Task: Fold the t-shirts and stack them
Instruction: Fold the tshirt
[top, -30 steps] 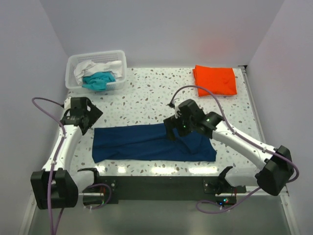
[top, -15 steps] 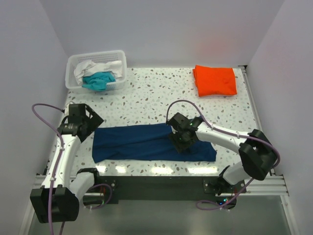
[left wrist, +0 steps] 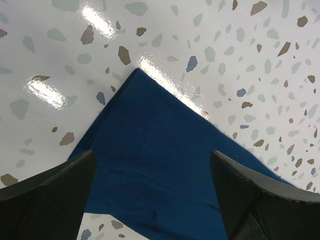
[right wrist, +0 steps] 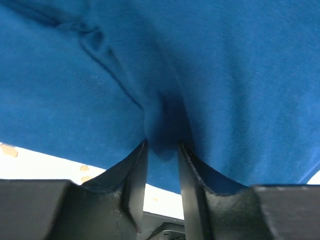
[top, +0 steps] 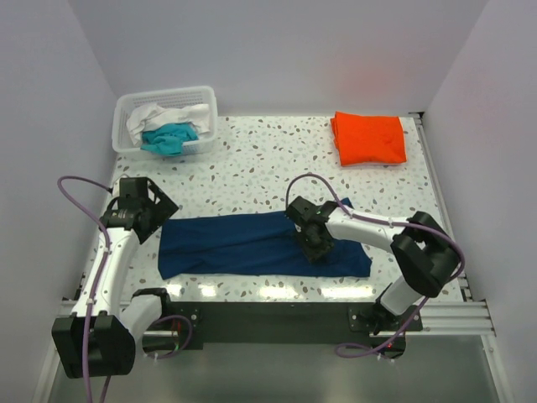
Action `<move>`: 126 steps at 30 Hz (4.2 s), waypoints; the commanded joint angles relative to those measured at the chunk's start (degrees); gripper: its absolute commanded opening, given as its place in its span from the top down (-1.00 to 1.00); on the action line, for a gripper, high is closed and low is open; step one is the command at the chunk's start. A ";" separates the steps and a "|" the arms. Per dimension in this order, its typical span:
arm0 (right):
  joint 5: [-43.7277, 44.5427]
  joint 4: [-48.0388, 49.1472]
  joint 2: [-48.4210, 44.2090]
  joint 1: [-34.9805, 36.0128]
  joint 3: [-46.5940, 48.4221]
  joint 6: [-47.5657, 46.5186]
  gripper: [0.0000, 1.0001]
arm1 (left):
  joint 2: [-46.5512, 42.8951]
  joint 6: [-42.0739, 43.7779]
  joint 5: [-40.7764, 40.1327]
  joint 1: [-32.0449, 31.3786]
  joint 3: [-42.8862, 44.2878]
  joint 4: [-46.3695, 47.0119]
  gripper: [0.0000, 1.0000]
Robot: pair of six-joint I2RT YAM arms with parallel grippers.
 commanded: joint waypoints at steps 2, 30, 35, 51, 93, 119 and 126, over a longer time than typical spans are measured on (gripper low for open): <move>3.33 -2.19 -0.32 0.19 2.03 1.81 0.38 | -0.57 1.03 -0.23 0.21 -0.41 0.07 -1.00; -13.10 -10.88 -1.12 0.28 11.95 2.43 1.00 | -0.48 1.03 -0.06 0.21 -0.68 0.60 -1.00; -16.35 -11.15 -0.06 0.63 13.98 3.57 1.00 | -0.39 1.12 0.03 0.30 -0.68 0.69 -1.00; -20.30 -3.77 9.52 1.25 17.40 5.94 0.94 | -0.04 1.12 0.21 0.56 -0.77 0.86 -1.00; -16.88 4.75 -16.32 -21.78 -11.24 7.79 0.12 | 2.86 1.21 6.98 0.47 -6.30 8.42 -1.00; -19.08 0.02 -20.09 -22.13 -12.83 9.46 1.00 | 4.18 0.86 6.10 0.47 -6.04 8.07 -1.00; -19.96 -4.82 -23.43 -22.05 -14.67 11.92 1.00 | 4.70 0.86 6.10 0.47 -6.22 8.25 -1.00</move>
